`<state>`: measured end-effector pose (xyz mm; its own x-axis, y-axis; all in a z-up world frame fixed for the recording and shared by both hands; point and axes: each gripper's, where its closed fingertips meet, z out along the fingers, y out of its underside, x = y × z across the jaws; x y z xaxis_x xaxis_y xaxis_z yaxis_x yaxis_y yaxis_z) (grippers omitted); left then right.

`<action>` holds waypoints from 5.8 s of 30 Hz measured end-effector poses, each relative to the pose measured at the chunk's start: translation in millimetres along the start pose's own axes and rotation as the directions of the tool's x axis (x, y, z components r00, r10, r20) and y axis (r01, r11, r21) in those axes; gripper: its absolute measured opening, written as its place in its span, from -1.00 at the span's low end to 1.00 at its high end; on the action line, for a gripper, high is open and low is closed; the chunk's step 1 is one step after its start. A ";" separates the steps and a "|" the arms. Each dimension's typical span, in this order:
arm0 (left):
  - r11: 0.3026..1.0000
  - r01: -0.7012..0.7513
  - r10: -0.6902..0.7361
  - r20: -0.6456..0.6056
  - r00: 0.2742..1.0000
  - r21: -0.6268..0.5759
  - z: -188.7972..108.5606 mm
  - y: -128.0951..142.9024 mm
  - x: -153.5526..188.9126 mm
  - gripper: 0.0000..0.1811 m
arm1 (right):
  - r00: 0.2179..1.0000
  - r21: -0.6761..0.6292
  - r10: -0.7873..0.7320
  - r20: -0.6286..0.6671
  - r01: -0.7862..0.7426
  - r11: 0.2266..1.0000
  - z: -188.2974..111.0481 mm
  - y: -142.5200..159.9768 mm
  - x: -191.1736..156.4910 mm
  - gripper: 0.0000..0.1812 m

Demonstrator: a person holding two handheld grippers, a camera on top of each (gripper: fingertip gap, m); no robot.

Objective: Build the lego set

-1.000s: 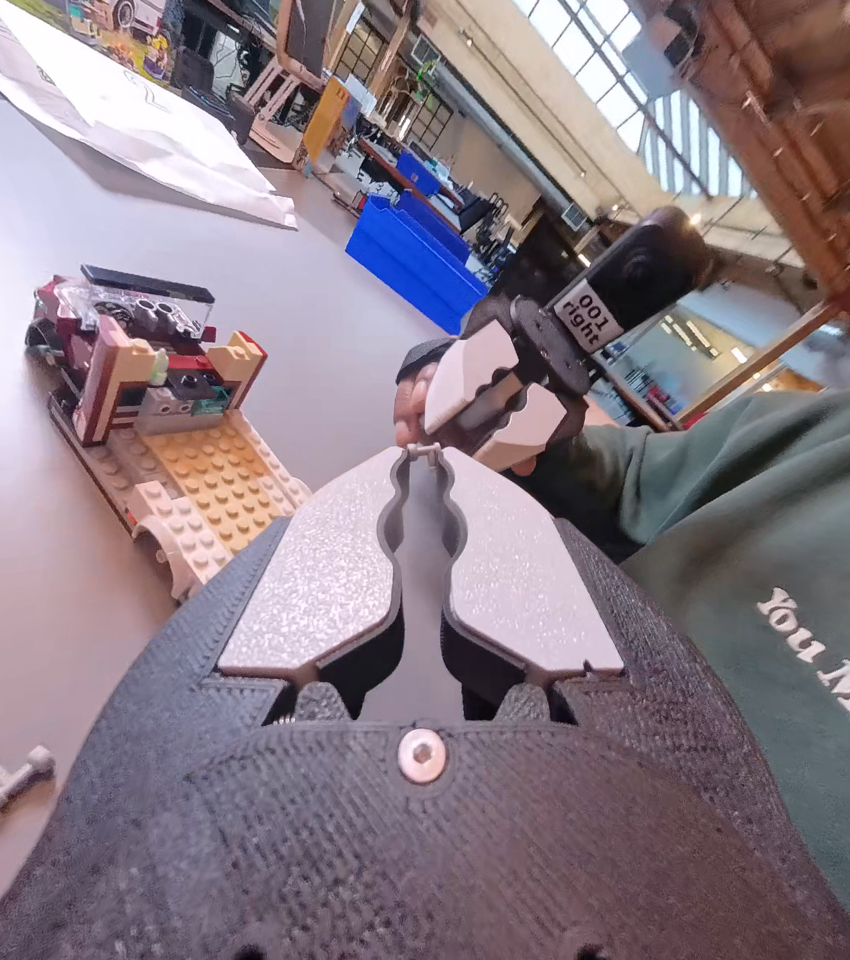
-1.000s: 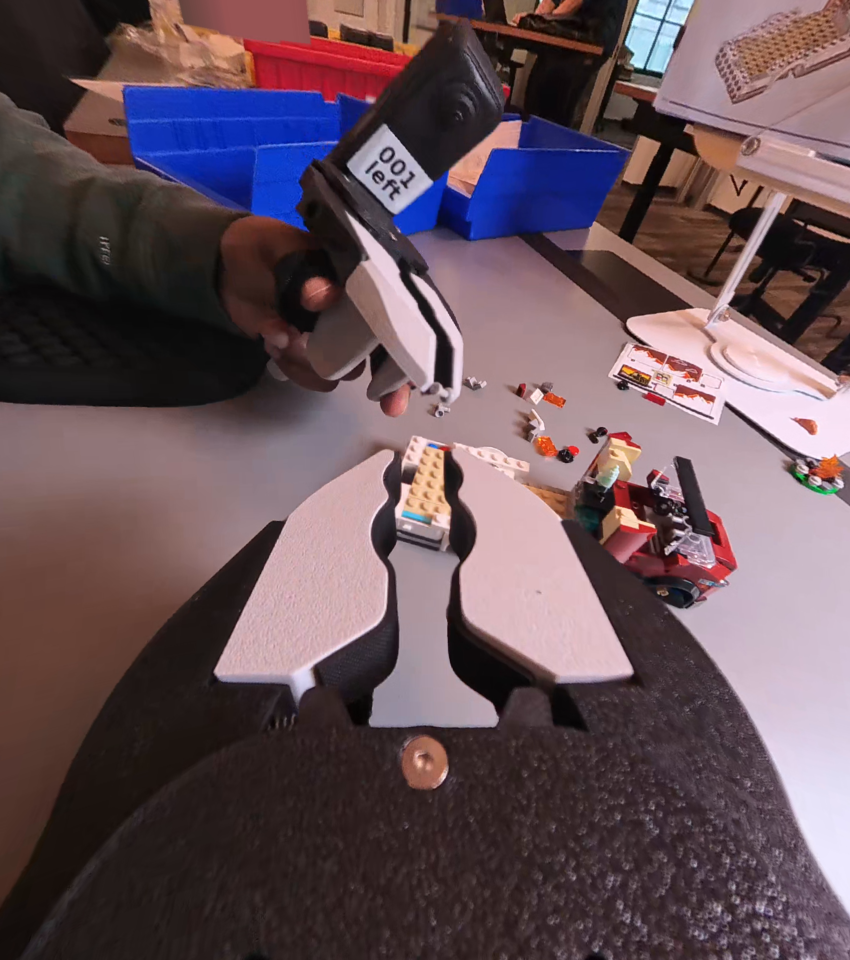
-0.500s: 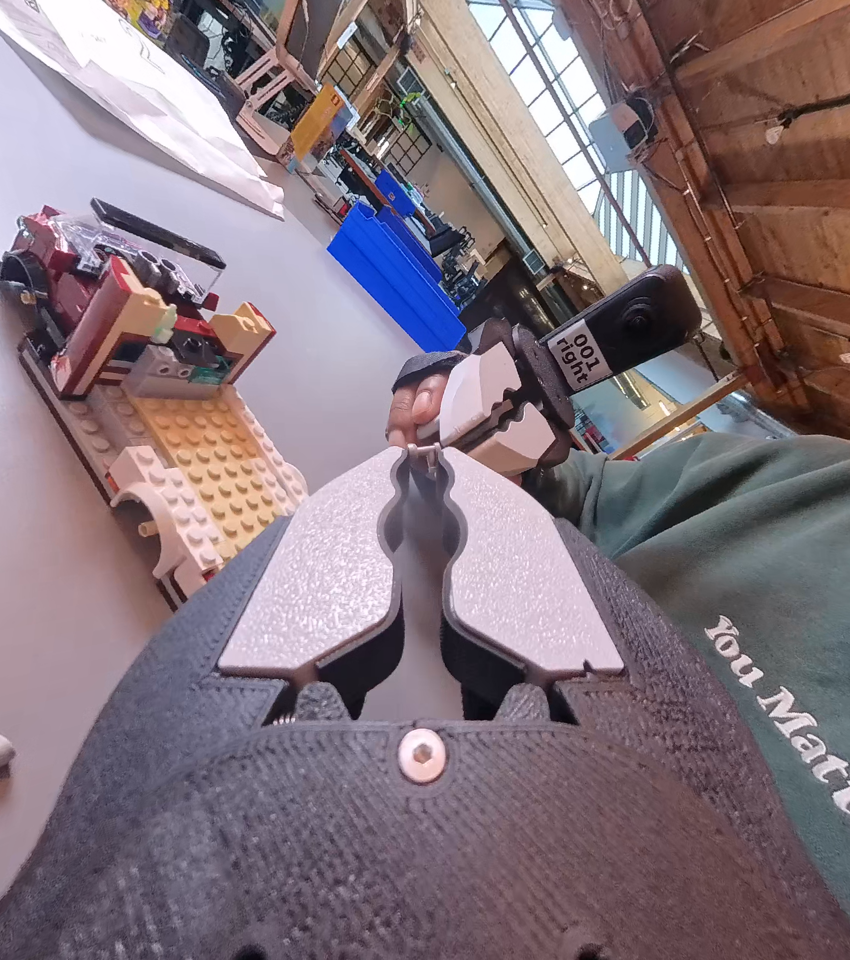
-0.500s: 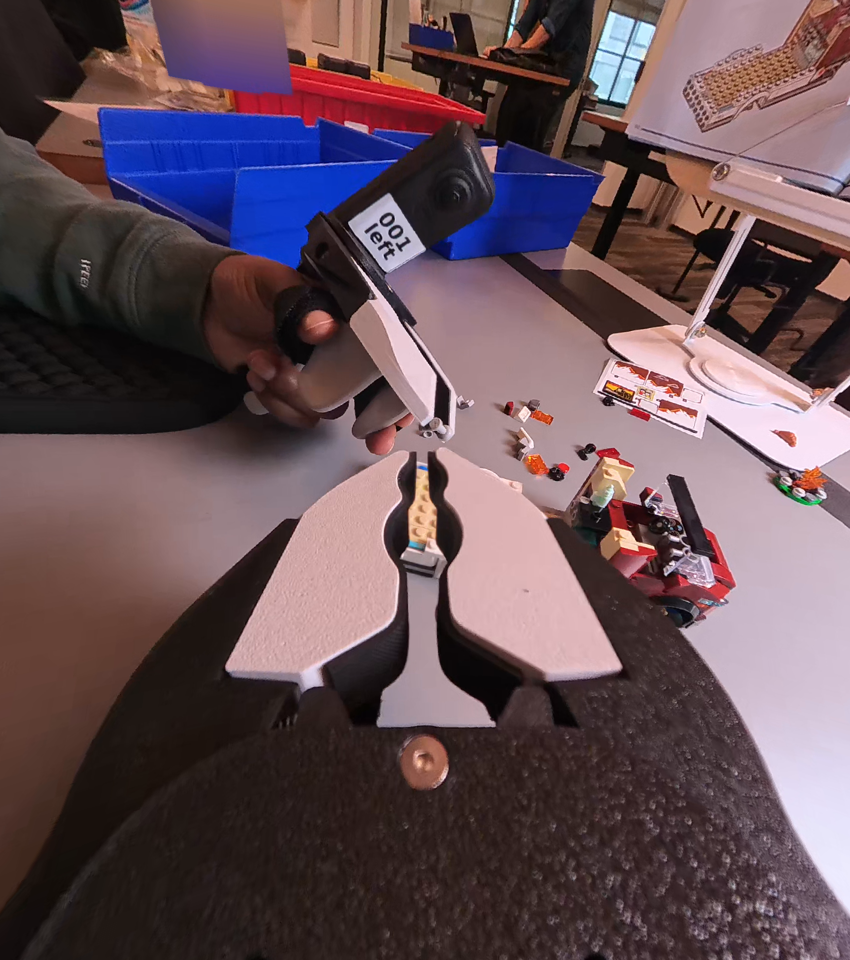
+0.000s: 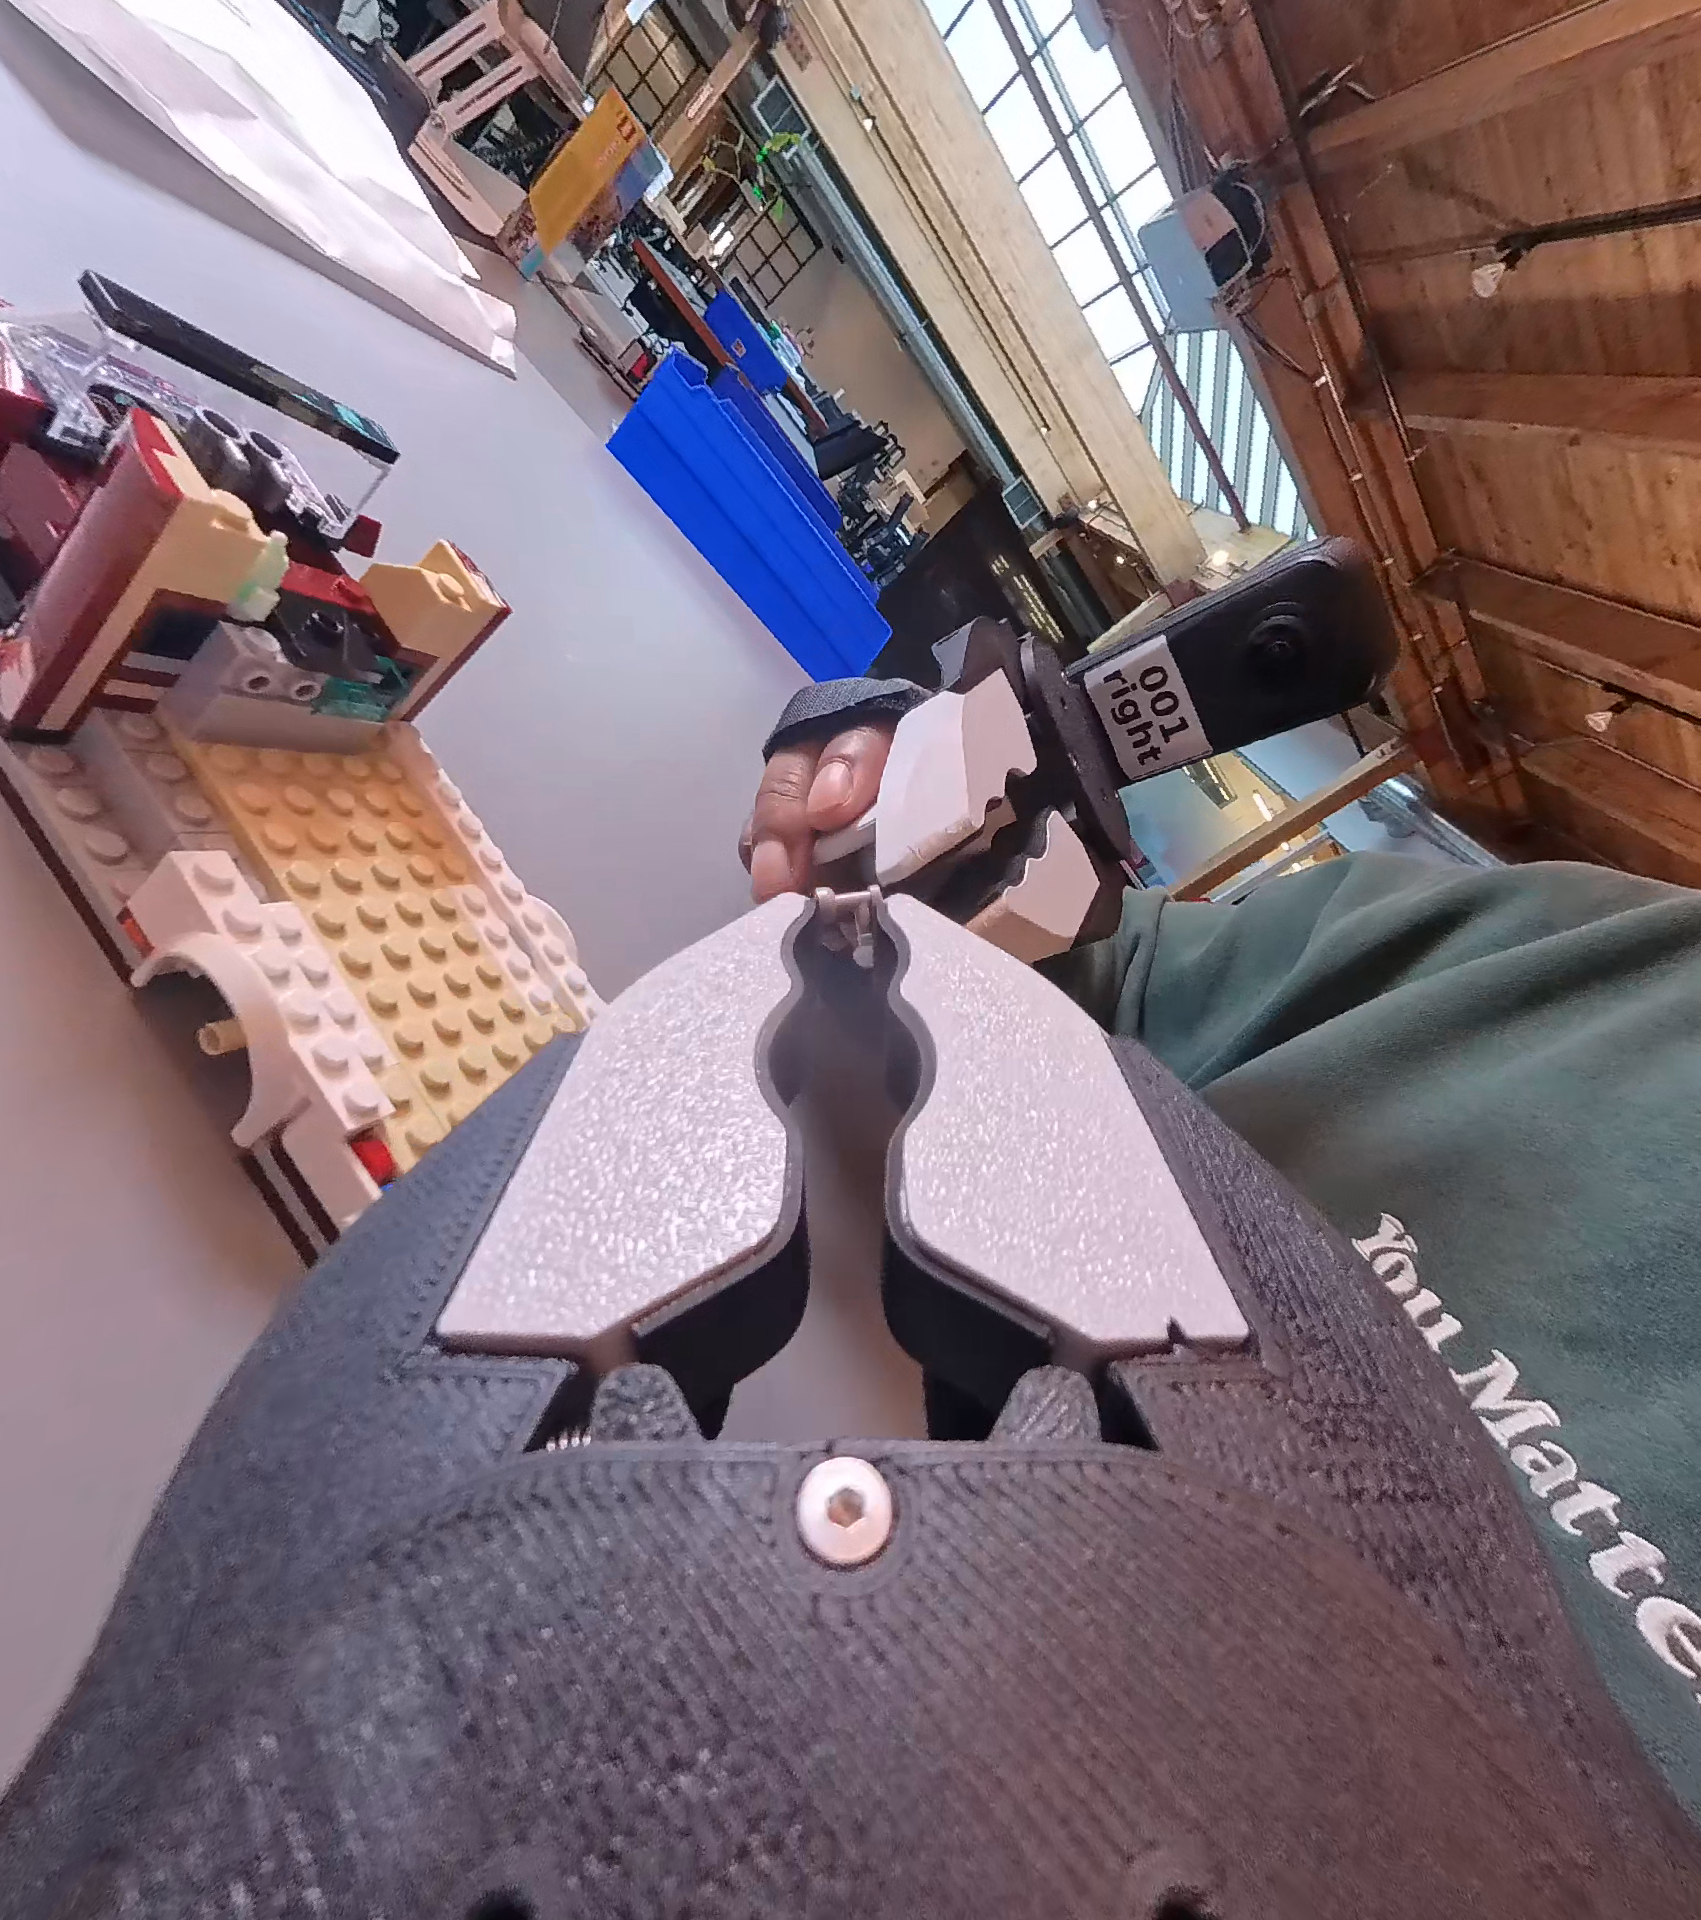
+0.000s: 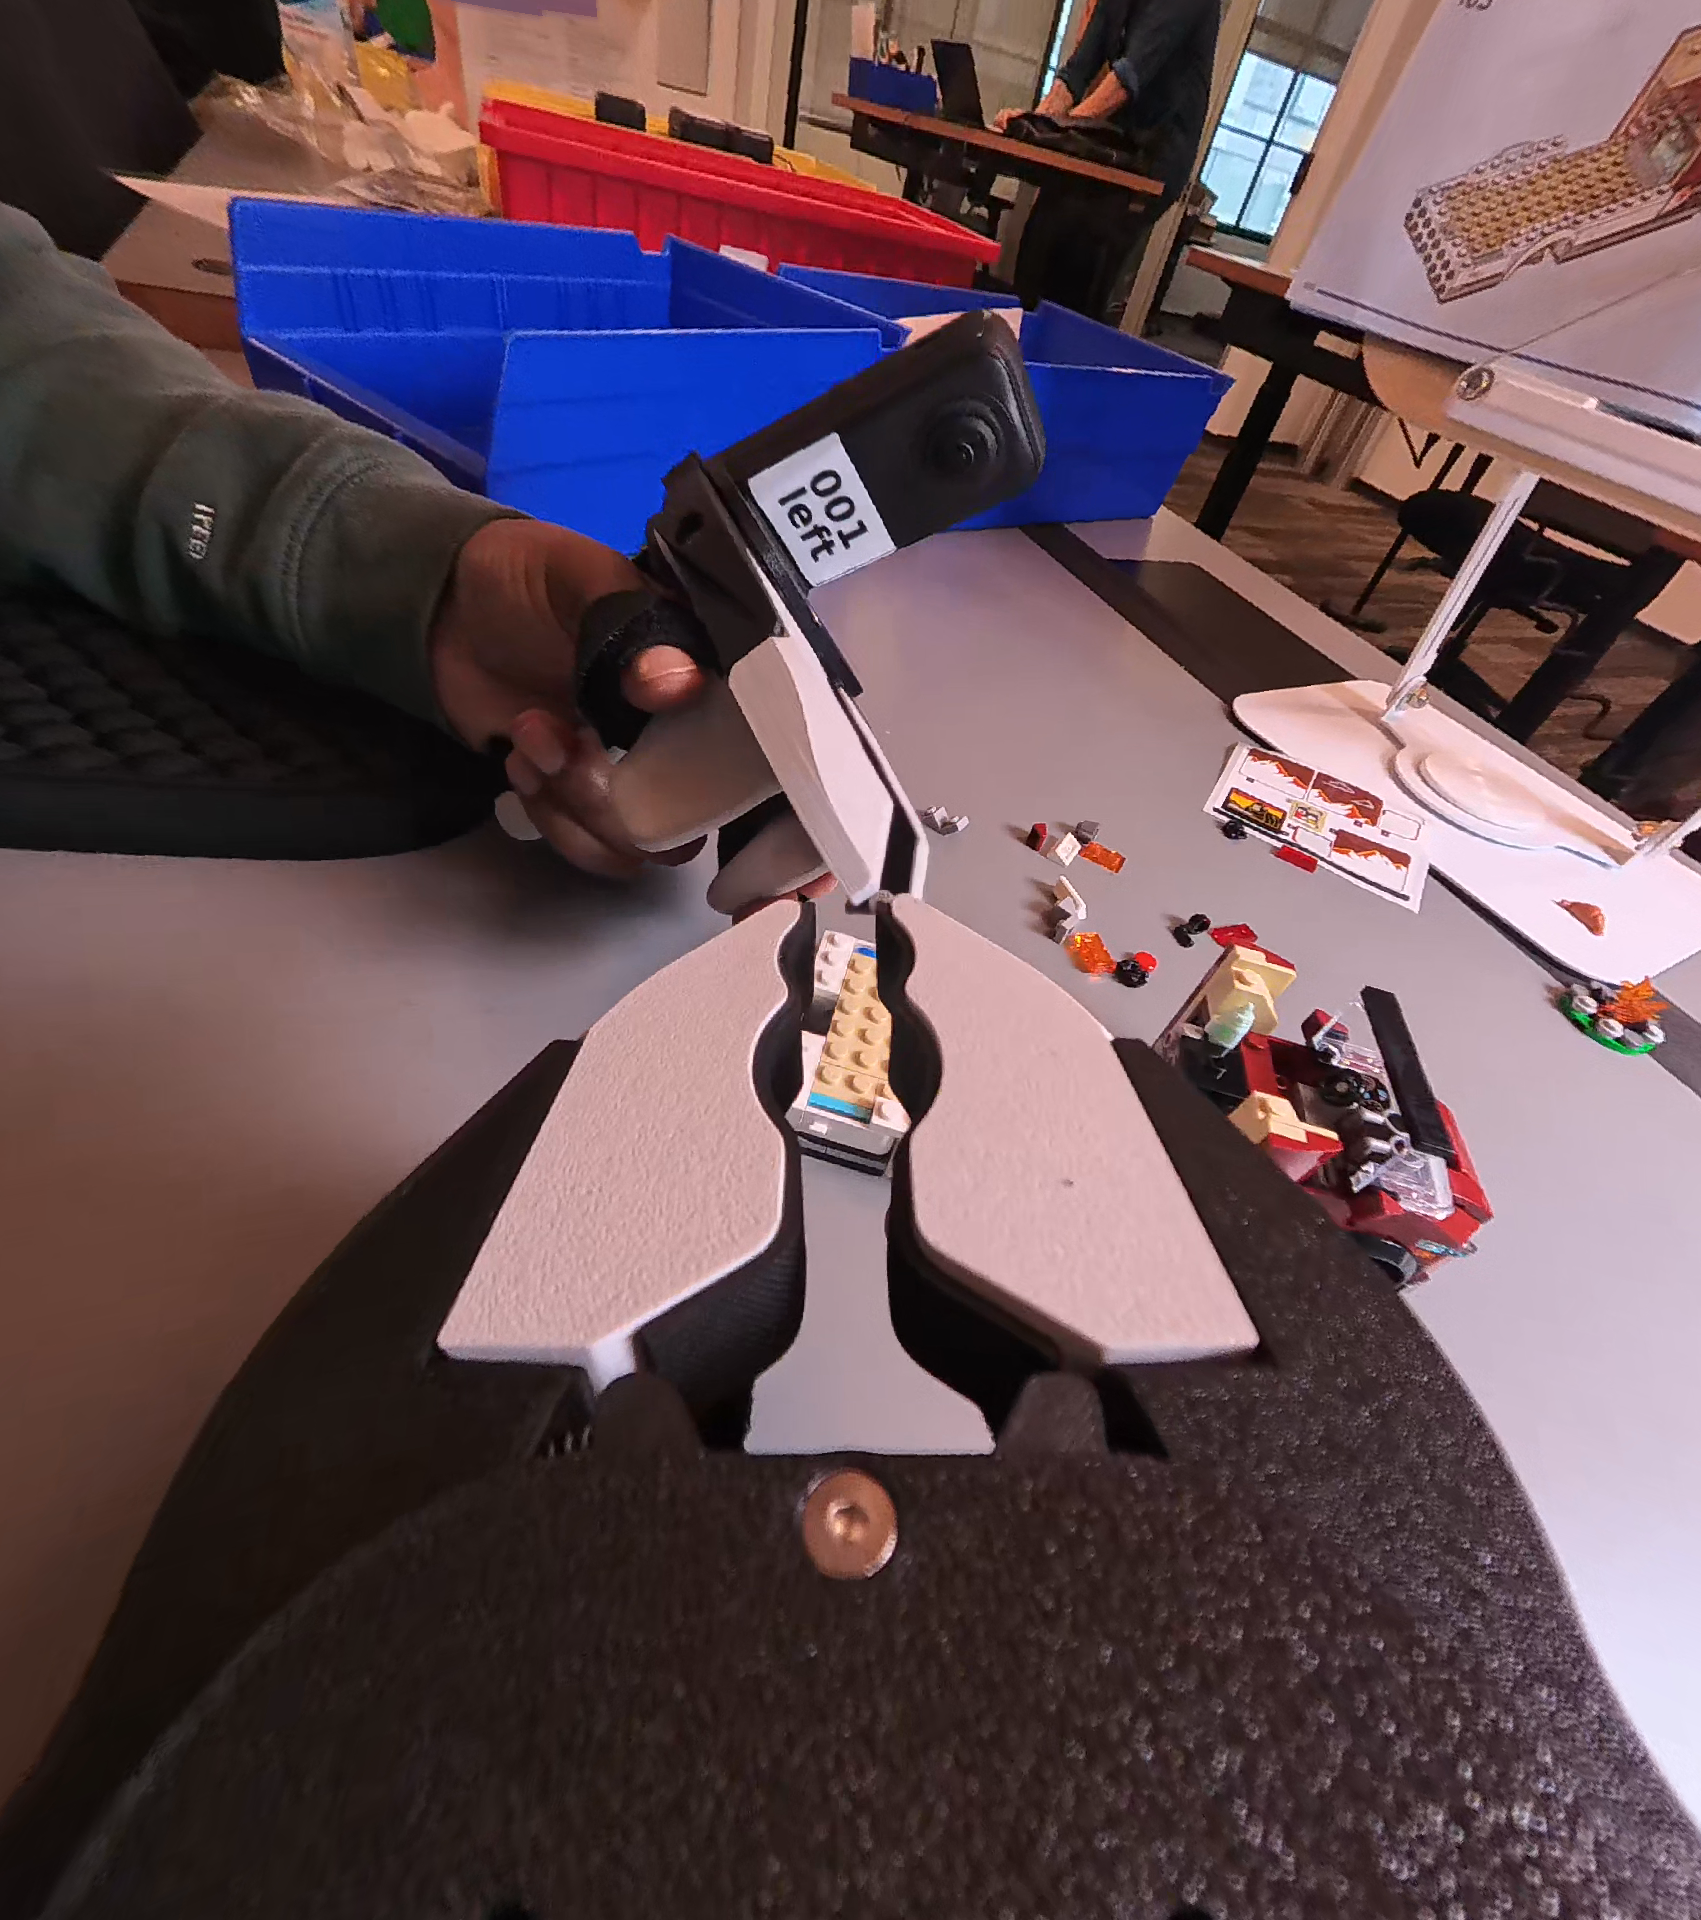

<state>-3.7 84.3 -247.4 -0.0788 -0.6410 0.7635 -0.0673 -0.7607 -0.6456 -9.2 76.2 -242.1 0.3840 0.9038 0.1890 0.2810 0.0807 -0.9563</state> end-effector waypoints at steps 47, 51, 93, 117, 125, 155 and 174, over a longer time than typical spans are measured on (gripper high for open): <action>0.994 0.106 -0.106 -0.020 0.994 -0.022 4.4 6.9 -2.9 -0.90 | 0.983 -0.112 -0.175 -0.060 0.168 0.979 9.3 13.3 0.9 -0.87; 0.996 0.094 -0.094 -0.011 0.996 0.000 4.1 4.1 -3.0 -0.90 | 0.980 -0.113 -0.178 -0.089 0.167 0.979 10.8 11.1 4.5 -0.89; 0.652 -0.534 0.748 0.341 0.569 -0.539 7.8 -41.1 -67.3 -0.61 | 0.998 -0.495 0.052 -0.035 -0.062 0.867 16.5 52.3 95.4 -0.89; 0.657 -0.523 0.740 0.330 0.587 -0.544 11.0 -29.2 -81.6 -0.65 | 0.997 -0.581 0.083 0.002 -0.066 0.811 17.0 62.2 92.8 -0.86; 0.651 -0.510 0.742 0.329 0.585 -0.562 8.0 -21.2 -81.0 -0.61 | 0.994 -0.593 0.100 0.031 -0.062 0.803 17.2 60.5 90.0 -0.89; 0.672 -0.461 0.724 0.383 0.574 -0.579 7.6 -15.7 -86.7 -0.49 | 0.978 -0.653 0.193 0.082 -0.094 0.752 17.8 63.6 88.8 -0.87; 0.669 -0.458 0.725 0.379 0.575 -0.585 8.2 -13.1 -85.9 -0.49 | 0.990 -0.527 0.141 0.032 -0.103 0.844 3.4 28.8 91.5 -0.78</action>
<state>12.1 148.4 -304.4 0.2833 -0.9588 -0.0231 -0.5907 -0.1555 -0.7918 31.0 162.7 -253.1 0.3917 0.9190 0.0455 0.6610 -0.2467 -0.7087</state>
